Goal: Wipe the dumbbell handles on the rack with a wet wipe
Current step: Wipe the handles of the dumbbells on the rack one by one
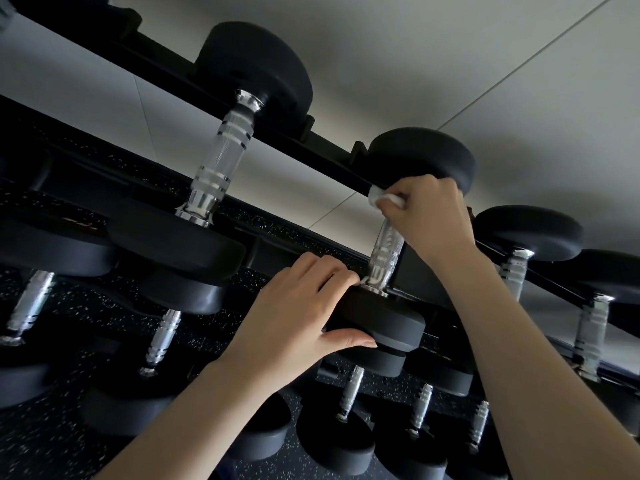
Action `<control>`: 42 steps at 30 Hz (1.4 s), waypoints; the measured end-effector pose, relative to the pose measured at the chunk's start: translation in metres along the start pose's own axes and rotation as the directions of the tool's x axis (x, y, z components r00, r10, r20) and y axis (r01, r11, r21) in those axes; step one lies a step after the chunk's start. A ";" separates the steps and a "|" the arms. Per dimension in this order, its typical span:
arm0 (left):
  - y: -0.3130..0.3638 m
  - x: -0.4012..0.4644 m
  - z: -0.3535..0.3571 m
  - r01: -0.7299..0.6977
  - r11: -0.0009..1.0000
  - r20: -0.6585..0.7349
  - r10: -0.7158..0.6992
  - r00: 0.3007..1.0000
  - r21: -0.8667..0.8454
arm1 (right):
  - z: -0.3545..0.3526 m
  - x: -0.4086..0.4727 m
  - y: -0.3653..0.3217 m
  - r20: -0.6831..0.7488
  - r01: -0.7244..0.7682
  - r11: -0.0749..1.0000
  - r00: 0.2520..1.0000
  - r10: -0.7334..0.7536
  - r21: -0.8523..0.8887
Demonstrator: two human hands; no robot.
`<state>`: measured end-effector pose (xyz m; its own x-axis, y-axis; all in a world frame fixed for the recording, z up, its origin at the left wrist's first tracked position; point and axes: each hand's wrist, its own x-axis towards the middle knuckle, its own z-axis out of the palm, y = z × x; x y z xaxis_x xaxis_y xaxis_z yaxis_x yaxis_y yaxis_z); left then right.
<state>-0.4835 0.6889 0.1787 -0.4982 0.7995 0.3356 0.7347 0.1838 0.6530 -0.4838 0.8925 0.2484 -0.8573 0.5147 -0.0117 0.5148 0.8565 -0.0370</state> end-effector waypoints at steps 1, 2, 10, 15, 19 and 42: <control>0.000 0.000 0.000 -0.001 1.000 0.001 0.001 1.000 0.003 | 0.000 -0.003 0.000 0.021 0.010 1.000 1.000 -0.010 0.006; 0.000 0.000 0.000 -0.003 1.000 0.003 0.003 1.000 0.005 | 0.000 -0.006 0.001 0.040 0.016 1.000 0.999 -0.016 0.011; 0.000 0.003 -0.005 0.004 1.000 0.044 -0.003 0.999 -0.018 | 0.007 -0.057 -0.002 0.280 -0.021 0.980 0.959 -0.037 0.200; -0.001 0.004 -0.018 -0.022 1.000 0.063 0.022 0.998 0.003 | -0.002 -0.072 0.001 0.398 -0.158 0.885 0.917 -0.034 0.438; 0.003 0.013 -0.027 -0.060 0.998 0.076 0.059 0.995 0.011 | -0.009 -0.078 0.006 0.426 -0.222 0.816 0.904 -0.033 0.534; 0.176 0.058 0.138 -0.202 0.968 0.197 0.171 0.965 0.147 | -0.013 -0.151 0.238 -0.127 -0.165 0.809 0.951 0.283 0.565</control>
<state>-0.3201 0.8465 0.2194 -0.2641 0.9161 0.3018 0.8797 0.1006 0.4647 -0.2313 1.0195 0.2543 -0.6685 0.7362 0.1053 0.5526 0.5865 -0.5922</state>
